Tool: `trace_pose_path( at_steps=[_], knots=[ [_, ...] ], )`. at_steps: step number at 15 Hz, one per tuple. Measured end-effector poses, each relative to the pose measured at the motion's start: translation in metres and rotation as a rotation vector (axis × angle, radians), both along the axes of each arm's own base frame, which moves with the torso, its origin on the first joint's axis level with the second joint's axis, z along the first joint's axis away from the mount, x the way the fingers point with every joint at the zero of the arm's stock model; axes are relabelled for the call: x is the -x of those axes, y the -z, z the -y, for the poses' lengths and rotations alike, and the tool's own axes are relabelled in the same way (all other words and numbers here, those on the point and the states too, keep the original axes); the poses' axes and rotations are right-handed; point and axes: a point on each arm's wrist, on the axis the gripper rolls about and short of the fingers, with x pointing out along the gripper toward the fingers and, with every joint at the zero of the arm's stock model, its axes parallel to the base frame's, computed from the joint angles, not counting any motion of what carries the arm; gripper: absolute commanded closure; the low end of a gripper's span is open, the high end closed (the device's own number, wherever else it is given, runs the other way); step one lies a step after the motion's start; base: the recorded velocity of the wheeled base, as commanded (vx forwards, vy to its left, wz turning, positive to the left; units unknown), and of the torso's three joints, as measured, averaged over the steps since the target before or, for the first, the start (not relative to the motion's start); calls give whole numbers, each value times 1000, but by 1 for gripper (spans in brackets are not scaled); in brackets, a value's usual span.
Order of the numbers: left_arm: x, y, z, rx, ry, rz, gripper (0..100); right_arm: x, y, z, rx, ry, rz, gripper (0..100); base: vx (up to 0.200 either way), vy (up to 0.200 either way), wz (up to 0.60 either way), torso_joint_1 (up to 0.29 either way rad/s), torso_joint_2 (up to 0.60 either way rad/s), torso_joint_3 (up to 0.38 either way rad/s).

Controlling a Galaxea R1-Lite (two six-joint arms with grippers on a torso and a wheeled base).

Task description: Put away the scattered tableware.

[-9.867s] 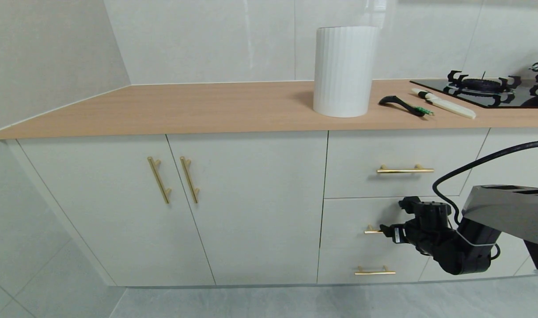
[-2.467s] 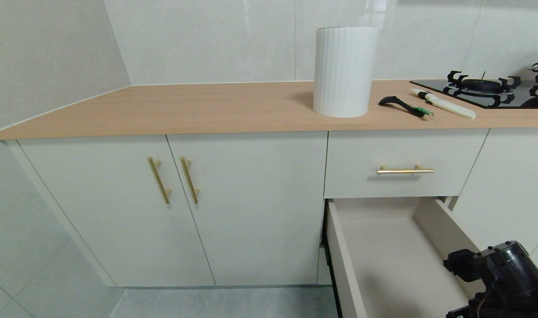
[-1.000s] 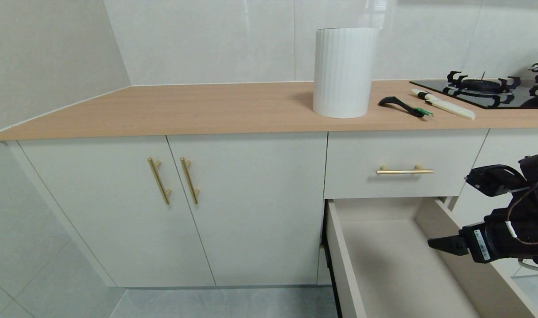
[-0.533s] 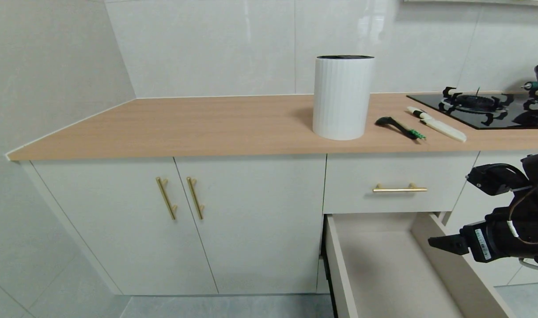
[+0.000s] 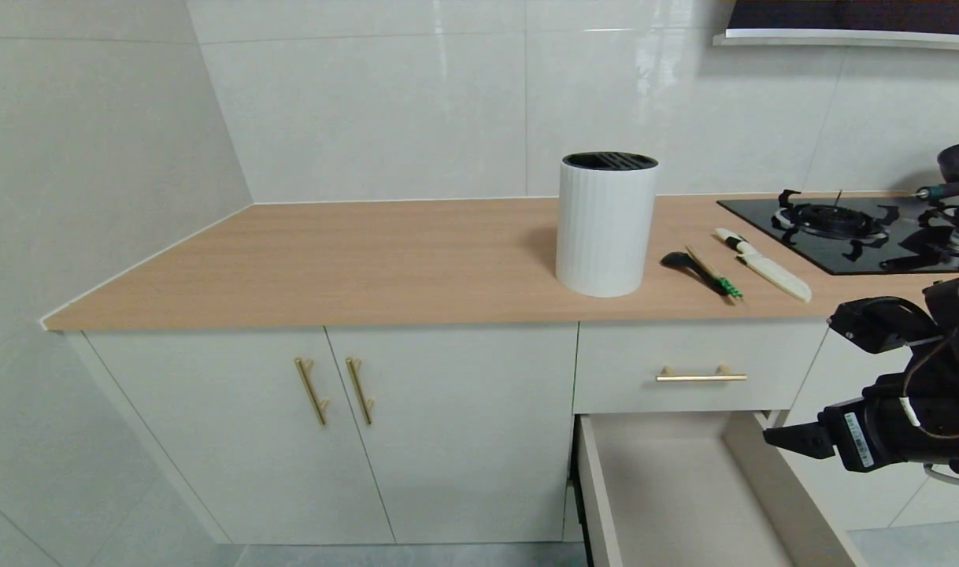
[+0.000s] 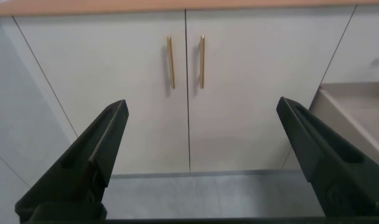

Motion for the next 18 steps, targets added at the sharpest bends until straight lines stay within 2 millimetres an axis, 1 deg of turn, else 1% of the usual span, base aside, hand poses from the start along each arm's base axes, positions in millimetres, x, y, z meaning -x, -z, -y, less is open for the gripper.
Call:
trace_pose_path(
  at_steps=[2,5,7,8,10,11,13,15,16,18],
  knots=[
    [0,0,0,0,-1,0,0,0,1,0,0,-1,-2,0,0,0,0,178,-459,-290],
    [0,0,0,0,0,0,0,-5,-2,0,-10,6,40,0,0,0,0,59,-150,-95],
    [0,0,0,0,0,0,0,-14,-10,3,-18,18,100,0,0,0,0,0,0,0],
    [0,0,0,0,-1,0,0,-24,-20,3,-23,26,146,0,0,0,0,0,0,0],
    [0,0,0,0,0,0,0,-51,-45,4,-30,46,229,0,0,0,0,0,0,0],
    [0,0,0,0,0,0,0,-63,-50,4,-28,53,236,0,0,0,0,0,0,0],
    [0,0,0,0,0,0,0,-95,-58,2,-24,65,240,0,0,0,0,0,0,0],
    [0,0,0,0,0,0,0,-122,-54,0,0,94,210,0,0,0,0,0,0,0],
    [0,0,0,0,0,0,0,-136,-47,0,20,115,181,0,0,0,0,0,0,0],
    [0,0,0,0,0,0,0,-158,-31,2,48,151,137,0,0,0,0,0,0,0]
  ],
)
